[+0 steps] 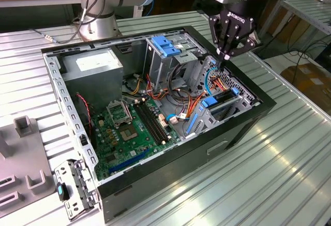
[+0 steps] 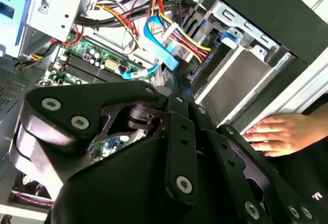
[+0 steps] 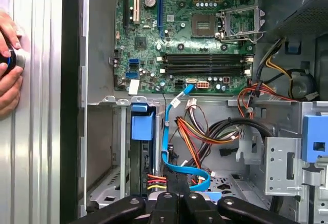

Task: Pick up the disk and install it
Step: 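Insert the second disk wire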

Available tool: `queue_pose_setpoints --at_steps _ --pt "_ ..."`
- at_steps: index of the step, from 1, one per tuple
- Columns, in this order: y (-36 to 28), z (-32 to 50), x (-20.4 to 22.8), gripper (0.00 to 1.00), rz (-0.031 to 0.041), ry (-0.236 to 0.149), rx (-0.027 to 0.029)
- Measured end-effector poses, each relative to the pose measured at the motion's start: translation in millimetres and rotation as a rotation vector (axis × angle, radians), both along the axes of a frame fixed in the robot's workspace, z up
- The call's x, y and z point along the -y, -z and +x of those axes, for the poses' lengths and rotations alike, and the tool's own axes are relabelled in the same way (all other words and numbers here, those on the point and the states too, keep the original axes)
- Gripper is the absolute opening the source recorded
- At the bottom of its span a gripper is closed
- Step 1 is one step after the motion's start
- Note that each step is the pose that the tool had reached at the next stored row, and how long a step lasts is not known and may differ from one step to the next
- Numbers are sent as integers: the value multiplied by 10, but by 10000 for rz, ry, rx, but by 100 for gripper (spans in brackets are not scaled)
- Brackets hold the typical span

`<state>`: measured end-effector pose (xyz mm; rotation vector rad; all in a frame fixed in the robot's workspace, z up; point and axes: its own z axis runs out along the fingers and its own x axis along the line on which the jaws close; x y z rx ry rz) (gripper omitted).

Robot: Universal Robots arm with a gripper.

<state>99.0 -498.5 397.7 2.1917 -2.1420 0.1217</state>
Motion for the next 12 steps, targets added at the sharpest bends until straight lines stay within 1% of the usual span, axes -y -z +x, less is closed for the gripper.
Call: queue_pose_setpoints --at_steps 1,4,5,7,8,9,12 --pt "25 23 -51 11 -106 0 0" --pt "50 45 -102 11 -220 1 0" --pt "66 49 -115 17 -264 1 0" --pt "79 50 -117 17 -288 1 0" --pt "85 50 -118 24 -302 0 0" --pt "90 50 -119 24 -313 0 0" --pt "93 51 -120 24 -316 -1 0"
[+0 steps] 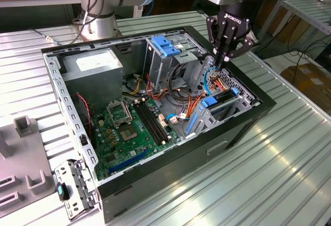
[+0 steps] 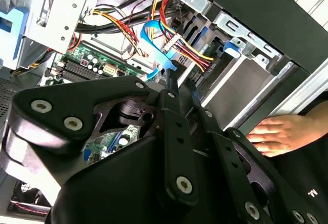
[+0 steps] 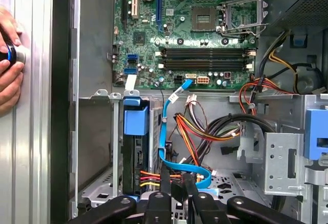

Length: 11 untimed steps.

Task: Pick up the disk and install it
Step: 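Insert the second disk wire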

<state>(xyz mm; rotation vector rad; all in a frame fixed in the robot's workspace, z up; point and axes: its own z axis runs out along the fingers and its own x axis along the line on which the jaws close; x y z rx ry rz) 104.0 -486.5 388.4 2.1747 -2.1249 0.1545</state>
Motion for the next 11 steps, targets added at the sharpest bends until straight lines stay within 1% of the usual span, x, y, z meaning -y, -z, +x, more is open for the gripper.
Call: queue_pose_setpoints --at_steps 3,7,9,10,11 --pt "-10 0 0 24 2 -4 -4" --pt "-51 0 1 24 15 -19 -50" --pt "-52 0 0 24 16 -21 -53" --pt "-54 0 -1 24 5 -22 -53" --pt "-54 1 -3 24 -21 -22 -53"
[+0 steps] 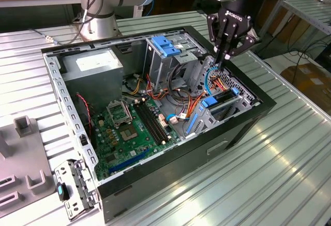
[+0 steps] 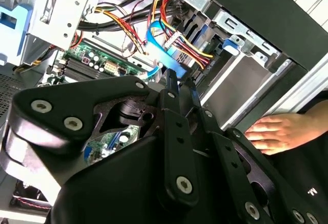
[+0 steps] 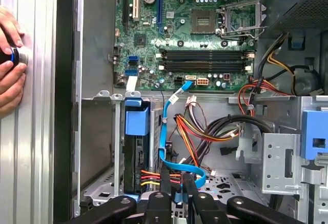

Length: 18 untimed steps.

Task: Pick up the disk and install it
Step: 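Insert the second disk wire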

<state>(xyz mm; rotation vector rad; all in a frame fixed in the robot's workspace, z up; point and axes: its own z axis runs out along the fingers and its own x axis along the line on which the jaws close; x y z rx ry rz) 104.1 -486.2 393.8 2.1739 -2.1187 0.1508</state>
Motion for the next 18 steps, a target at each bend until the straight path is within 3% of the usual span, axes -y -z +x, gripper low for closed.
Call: queue_pose_setpoints --at_steps 3,4,7,14,16,18 --pt "18 3 -24 24 -162 0 0" --pt "26 5 -35 24 -186 -1 0" --pt "72 11 -74 24 -240 -1 0" --pt "159 12 -77 24 -329 -2 14" --pt "178 12 -78 22 -338 -1 44" --pt "197 12 -78 11 -371 0 105"
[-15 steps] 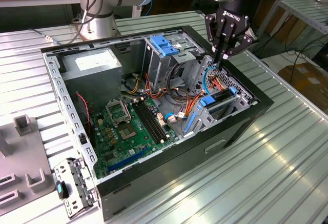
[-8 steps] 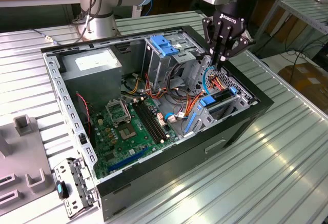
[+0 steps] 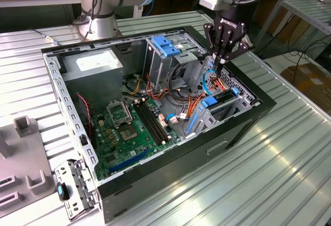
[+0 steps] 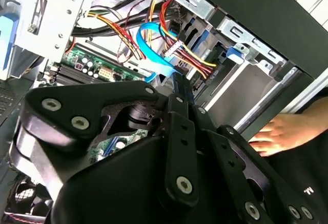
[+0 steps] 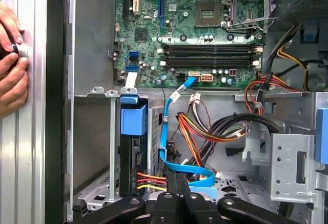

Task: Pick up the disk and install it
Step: 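Insert the second disk wire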

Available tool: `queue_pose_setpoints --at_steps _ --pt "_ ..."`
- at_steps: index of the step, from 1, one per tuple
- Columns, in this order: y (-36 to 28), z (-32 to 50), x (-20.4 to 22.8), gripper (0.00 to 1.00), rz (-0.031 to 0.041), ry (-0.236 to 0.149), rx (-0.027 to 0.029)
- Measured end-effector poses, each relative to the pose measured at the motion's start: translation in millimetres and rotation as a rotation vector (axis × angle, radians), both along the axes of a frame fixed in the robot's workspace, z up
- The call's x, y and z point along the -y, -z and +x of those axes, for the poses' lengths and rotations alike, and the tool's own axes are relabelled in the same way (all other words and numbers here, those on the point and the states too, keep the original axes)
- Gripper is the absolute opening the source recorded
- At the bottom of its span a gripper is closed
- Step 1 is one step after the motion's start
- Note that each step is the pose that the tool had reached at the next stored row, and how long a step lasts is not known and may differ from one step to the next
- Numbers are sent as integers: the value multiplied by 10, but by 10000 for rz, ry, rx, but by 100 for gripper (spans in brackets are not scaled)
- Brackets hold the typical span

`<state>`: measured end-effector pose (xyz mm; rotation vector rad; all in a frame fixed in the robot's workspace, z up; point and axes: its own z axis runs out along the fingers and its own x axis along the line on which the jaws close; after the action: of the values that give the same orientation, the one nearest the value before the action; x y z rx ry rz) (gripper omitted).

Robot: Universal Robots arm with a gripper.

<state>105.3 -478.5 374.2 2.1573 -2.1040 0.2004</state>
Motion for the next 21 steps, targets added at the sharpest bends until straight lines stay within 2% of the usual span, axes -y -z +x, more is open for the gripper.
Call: queue_pose_setpoints --at_steps 2,4,5,6,7,8,11,12,13,14,19,20,21 --pt "7 0 1 11 -50 0 26" --pt "11 0 0 11 -191 0 52" --pt "15 0 0 17 -411 -1 64" --pt "20 0 1 17 -584 -2 64" --pt "25 0 1 24 -646 -1 64" --pt "30 0 0 24 -687 -1 64" --pt "63 0 1 24 -715 -2 65" --pt "74 0 3 23 -717 -1 66" --pt "91 0 4 16 -719 -2 70" --pt "99 0 10 16 -722 -2 74" --pt "118 0 78 16 -710 -29 105" --pt "121 -1 87 16 -673 -40 108" --pt "122 -2 101 16 -518 -62 111"
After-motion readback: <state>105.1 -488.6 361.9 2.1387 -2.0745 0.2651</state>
